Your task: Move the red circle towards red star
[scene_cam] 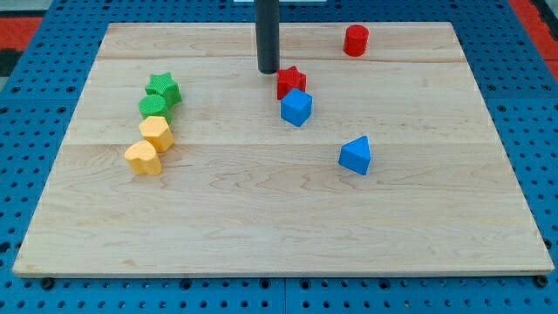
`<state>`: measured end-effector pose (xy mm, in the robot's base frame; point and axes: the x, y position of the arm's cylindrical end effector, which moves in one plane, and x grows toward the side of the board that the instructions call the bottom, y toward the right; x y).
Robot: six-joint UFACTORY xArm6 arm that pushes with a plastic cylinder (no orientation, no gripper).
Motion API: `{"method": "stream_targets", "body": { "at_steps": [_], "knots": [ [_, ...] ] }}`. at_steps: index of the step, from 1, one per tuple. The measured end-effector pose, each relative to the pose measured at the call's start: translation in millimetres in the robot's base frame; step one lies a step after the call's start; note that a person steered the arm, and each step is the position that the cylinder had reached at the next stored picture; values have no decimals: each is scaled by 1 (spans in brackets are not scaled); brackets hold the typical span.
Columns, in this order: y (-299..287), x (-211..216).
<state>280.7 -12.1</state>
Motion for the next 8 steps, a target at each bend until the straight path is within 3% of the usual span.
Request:
{"method": "stream_targets", "body": {
  "at_steps": [1, 2, 4, 5, 7, 8],
  "knots": [
    [34, -29],
    [56, -85],
    [162, -84],
    [175, -72],
    [154, -42],
    [130, -48]
  ]
}}
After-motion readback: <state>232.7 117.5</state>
